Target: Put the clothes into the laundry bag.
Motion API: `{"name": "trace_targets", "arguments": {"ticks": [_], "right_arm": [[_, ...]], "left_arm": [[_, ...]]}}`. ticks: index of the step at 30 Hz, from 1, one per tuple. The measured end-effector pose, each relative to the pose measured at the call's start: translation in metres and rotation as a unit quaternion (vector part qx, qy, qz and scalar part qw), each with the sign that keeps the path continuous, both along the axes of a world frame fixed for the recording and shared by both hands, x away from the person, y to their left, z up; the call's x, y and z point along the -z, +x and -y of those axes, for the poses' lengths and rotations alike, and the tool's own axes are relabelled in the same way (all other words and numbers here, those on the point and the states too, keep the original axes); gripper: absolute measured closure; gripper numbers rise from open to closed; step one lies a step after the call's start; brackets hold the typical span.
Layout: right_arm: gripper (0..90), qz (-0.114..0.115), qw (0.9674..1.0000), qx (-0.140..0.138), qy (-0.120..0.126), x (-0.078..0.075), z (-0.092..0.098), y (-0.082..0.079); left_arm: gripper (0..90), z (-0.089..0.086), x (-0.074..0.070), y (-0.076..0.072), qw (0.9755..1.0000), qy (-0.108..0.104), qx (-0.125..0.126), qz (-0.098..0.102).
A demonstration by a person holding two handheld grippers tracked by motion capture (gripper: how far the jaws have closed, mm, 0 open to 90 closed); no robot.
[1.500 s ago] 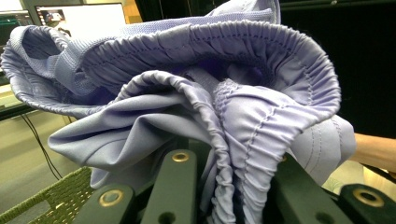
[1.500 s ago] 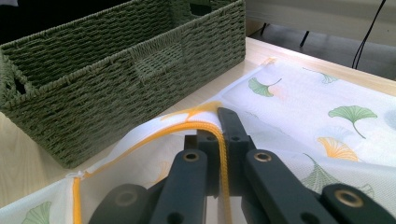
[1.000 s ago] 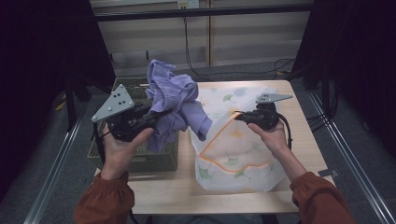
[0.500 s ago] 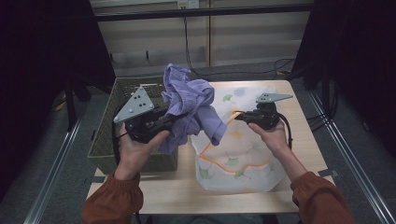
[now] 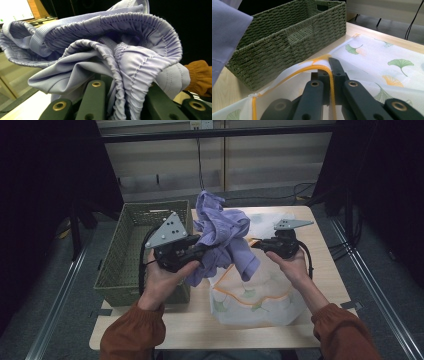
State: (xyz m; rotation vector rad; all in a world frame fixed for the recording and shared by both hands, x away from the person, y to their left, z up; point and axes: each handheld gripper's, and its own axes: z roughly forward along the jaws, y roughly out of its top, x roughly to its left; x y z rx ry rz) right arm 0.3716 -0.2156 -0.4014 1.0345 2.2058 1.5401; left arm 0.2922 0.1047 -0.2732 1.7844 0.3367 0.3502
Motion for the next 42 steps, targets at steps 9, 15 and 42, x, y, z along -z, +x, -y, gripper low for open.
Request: {"name": "trace_targets", "arguments": {"ticks": [9,15,42], "right_arm": [[89.3,0.004,1.0,-0.001,0.003,-0.001,0.0,-0.001],[89.3,0.003,1.0,-0.004,0.003,0.0,-0.002,-0.001],[89.4,-0.001,1.0,-0.005,0.001,0.001,-0.001,0.0]], "left_arm": [[81.3,0.021,0.017,0.001,0.9993,0.034,0.014,-0.006],[81.3,0.032,0.027,0.003,0.9988,0.036,0.028,-0.018],[81.2,0.073,0.082,0.012,0.9925,0.08,0.069,-0.062]]}}
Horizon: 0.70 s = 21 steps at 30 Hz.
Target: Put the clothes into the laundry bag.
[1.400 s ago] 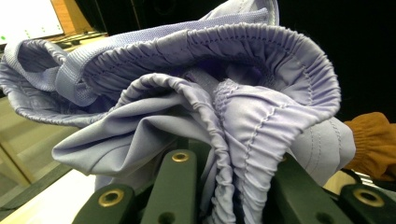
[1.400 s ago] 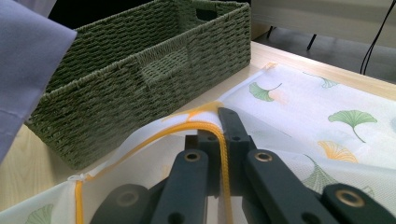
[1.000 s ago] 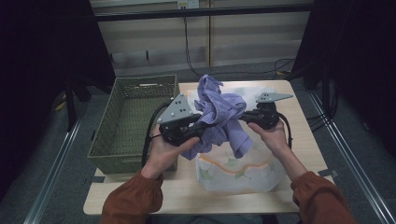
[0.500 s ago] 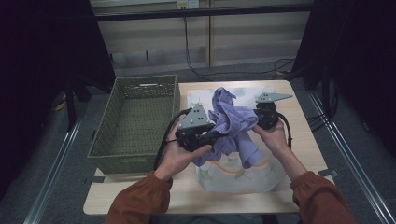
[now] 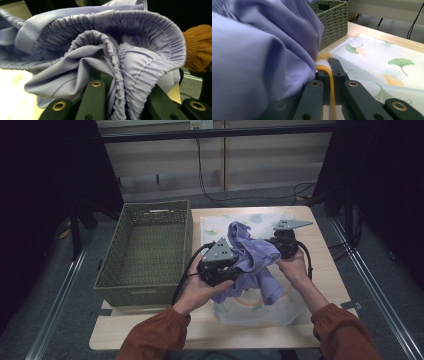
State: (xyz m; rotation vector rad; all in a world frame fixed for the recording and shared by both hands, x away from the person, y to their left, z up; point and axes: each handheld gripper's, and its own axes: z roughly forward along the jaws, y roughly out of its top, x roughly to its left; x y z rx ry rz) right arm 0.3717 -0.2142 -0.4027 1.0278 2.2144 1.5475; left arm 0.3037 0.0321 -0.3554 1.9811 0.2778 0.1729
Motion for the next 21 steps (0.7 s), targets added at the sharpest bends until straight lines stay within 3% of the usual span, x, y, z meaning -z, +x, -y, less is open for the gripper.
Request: {"name": "trace_targets", "arguments": {"ticks": [9,17,21], "right_arm": [[89.4,0.0,1.0,0.001,-0.001,0.0,0.0,0.0],[89.4,0.001,1.0,0.0,-0.001,-0.001,0.001,-0.001],[89.4,0.002,1.0,-0.001,-0.005,-0.001,0.0,-0.001]], "left_arm": [[81.4,0.011,0.013,0.002,0.9997,0.02,0.009,-0.007],[81.3,0.024,0.03,0.002,0.9984,0.052,0.018,-0.015],[81.3,0.025,0.038,0.006,0.9979,0.056,0.021,-0.027]]}}
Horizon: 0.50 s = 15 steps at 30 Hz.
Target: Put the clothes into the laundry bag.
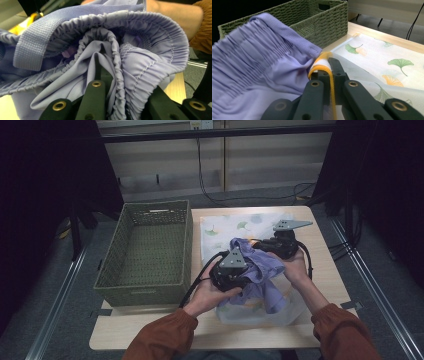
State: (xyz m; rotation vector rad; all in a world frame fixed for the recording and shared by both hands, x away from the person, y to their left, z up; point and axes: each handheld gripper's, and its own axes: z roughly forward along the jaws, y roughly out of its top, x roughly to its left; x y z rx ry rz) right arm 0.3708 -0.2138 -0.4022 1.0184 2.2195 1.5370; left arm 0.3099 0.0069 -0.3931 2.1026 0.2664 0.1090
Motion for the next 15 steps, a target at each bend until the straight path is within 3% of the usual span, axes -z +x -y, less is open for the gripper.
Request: {"name": "trace_targets", "arguments": {"ticks": [7,9,15], "right_arm": [[89.4,0.0,1.0,0.001,0.0,0.0,0.0,0.0],[89.3,0.001,1.0,0.001,0.001,0.0,0.0,0.0],[89.4,0.001,1.0,0.002,0.0,0.0,-0.001,0.0]], "left_arm": [[81.3,0.005,0.018,0.002,0.9993,0.036,0.006,-0.01],[81.3,0.007,0.022,0.002,0.9993,0.034,0.007,-0.013],[81.1,0.01,0.032,0.002,0.9981,0.056,0.017,-0.016]]}}
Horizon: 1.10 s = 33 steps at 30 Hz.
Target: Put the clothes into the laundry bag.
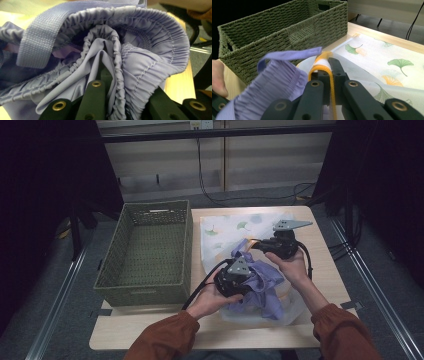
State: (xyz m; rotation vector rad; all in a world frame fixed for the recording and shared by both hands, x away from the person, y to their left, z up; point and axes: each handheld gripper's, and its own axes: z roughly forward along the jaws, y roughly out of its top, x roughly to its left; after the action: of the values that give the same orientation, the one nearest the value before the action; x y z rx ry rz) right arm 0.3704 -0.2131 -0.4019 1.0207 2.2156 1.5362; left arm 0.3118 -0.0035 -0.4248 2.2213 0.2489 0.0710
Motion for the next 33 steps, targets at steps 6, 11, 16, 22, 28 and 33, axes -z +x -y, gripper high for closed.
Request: {"name": "trace_targets", "arguments": {"ticks": [6,11,16,22,28,33], "right_arm": [[89.3,0.001,1.0,-0.001,-0.002,0.0,-0.001,0.0],[89.3,0.003,1.0,-0.001,-0.002,-0.001,-0.001,-0.001],[89.3,0.003,1.0,-0.002,-0.001,-0.001,-0.001,-0.001],[89.3,0.004,1.0,0.0,0.001,-0.001,-0.001,-0.001],[89.3,0.005,1.0,-0.003,-0.001,-0.001,-0.003,-0.002],[89.3,0.004,1.0,-0.006,-0.004,-0.001,-0.005,-0.002]], "left_arm": [[80.9,0.003,0.011,0.001,0.9997,0.02,0.008,-0.008],[81.0,0.006,0.018,-0.002,0.9992,0.038,0.012,-0.009],[80.6,0.011,0.029,-0.002,0.9986,0.049,0.014,-0.013],[80.2,0.016,0.039,-0.006,0.9975,0.066,0.023,-0.016],[79.7,0.02,0.058,-0.006,0.9953,0.089,0.019,-0.033],[79.2,0.018,0.056,-0.006,0.9952,0.092,0.016,-0.028]]}}
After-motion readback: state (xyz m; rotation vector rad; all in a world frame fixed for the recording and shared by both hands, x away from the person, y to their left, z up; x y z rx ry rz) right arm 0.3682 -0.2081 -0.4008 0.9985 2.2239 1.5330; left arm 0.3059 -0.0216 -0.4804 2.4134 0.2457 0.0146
